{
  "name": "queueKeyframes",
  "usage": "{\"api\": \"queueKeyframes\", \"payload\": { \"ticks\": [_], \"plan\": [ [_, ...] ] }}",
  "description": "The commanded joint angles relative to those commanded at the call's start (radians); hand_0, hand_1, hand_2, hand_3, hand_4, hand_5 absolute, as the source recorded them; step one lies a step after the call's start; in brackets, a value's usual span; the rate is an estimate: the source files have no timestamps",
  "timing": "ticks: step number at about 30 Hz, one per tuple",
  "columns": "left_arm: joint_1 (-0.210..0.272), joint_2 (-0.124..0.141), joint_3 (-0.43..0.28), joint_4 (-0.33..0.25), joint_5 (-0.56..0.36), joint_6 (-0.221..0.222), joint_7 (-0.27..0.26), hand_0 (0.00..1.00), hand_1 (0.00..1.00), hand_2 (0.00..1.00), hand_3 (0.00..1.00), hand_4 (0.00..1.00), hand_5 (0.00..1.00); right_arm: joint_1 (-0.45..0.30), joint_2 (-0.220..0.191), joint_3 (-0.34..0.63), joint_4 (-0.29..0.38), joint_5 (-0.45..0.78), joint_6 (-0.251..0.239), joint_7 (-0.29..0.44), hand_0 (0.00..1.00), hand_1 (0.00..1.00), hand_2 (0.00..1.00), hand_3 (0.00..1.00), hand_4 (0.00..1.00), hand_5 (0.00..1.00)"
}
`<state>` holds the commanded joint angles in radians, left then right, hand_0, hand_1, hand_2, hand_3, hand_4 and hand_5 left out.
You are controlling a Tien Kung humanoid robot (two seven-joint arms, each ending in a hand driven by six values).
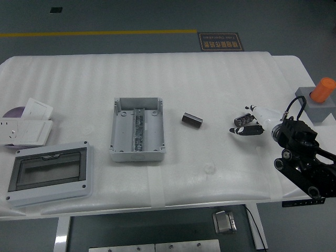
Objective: Pick up the battery,place it into the box
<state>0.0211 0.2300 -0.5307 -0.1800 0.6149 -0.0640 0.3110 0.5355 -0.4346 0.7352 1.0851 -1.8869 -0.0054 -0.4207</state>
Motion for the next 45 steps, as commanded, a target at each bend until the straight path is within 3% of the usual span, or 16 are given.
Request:
{"api": "queueKeyframes", "payload": {
  "ticks": [11, 12, 17, 18, 30, 45],
  "plan": [
    [0.0, 0.0, 0.008, 0.0, -0.005, 0.004, -0.014, 0.669, 0.685, 0.588, 0.647, 0.71, 0.527, 0.008, 0.023, -0.017, -0.02, 0.006, -0.023, -0.018, 0.539, 0.595, 0.604, 0.789, 0.931, 0.706],
    [0.0, 0.0, 0.009, 0.0, -0.005, 0.004, -0.015, 0.669, 0.684, 0.587, 0.645, 0.71, 0.526, 0.008, 0.027, -0.017, -0.022, 0.006, -0.025, -0.019, 0.532, 0.577, 0.559, 0.689, 0.827, 0.63],
    [-0.002, -0.001, 0.011, 0.0, -0.007, 0.006, -0.02, 0.669, 0.684, 0.587, 0.645, 0.71, 0.526, 0.015, 0.043, -0.016, -0.033, 0.006, -0.035, -0.024, 0.532, 0.577, 0.559, 0.689, 0.827, 0.63],
    [-0.003, -0.001, 0.011, 0.0, -0.007, 0.006, -0.022, 0.668, 0.684, 0.584, 0.638, 0.71, 0.525, 0.017, 0.046, -0.016, -0.036, 0.006, -0.037, -0.024, 0.518, 0.565, 0.527, 0.632, 0.798, 0.628],
    [-0.004, 0.0, 0.005, 0.0, -0.006, 0.01, -0.04, 0.667, 0.684, 0.581, 0.633, 0.711, 0.523, 0.019, 0.045, -0.023, -0.043, -0.004, -0.06, -0.013, 0.517, 0.564, 0.522, 0.627, 0.801, 0.633],
    [-0.006, 0.002, 0.008, 0.0, -0.013, 0.012, -0.06, 0.666, 0.68, 0.579, 0.63, 0.706, 0.517, 0.016, 0.036, -0.039, -0.037, -0.007, -0.066, -0.01, 0.496, 0.541, 0.484, 0.615, 0.736, 0.592]
  ]
}}
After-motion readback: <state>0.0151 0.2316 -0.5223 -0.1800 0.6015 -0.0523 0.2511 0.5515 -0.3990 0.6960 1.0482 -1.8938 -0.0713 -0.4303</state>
